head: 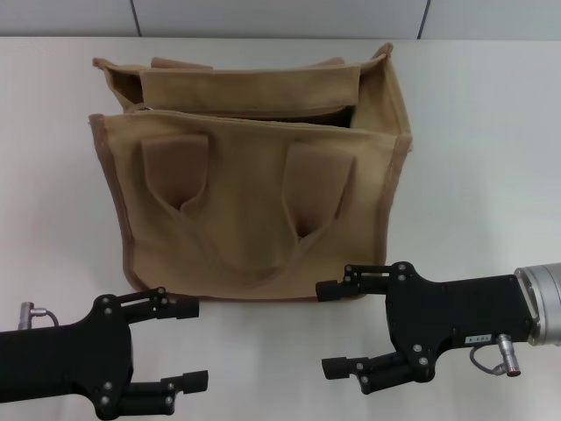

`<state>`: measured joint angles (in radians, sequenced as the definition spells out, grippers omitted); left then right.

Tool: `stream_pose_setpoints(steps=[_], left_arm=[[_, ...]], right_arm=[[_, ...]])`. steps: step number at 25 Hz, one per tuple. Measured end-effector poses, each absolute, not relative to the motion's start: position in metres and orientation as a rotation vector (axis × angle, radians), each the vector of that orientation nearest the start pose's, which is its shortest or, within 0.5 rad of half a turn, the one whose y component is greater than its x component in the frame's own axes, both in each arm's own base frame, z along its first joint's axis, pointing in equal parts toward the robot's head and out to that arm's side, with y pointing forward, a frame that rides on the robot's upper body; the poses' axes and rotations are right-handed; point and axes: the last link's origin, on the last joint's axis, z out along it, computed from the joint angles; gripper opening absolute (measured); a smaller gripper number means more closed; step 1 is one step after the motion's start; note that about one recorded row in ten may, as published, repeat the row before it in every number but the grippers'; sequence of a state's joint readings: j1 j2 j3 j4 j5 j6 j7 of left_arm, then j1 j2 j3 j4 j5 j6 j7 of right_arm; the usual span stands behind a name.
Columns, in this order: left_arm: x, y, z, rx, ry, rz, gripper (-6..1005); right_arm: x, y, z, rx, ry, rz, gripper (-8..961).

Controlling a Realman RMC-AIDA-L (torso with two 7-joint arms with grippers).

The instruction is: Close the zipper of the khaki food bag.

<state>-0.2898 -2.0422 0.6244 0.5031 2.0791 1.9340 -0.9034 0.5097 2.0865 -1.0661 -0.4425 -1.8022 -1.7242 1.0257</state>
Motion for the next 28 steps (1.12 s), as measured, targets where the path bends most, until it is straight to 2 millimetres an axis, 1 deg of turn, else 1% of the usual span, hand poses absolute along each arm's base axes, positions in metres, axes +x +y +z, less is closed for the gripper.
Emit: stream_pose_setpoints(steps=[13, 22, 28], left_arm=[[-0.3106, 0.2098, -0.0043, -2.854, -0.346, -0.928, 775], [-0.3095, 0.2093, -0.0073, -2.847, -0.300, -0.926, 768], [-0.3103, 0.2093, -0.0052, -2.850, -0.298, -0.925, 764]], right_arm=[[0.2370, 0.2639, -0.0616, -3.076, 0.217, 0.936, 826], [0.2362, 0.2652, -0.0621, -3.074, 0.222, 0.934, 826], [0.2346, 0.2672, -0.0615, -3.069, 0.220, 0.938, 825]])
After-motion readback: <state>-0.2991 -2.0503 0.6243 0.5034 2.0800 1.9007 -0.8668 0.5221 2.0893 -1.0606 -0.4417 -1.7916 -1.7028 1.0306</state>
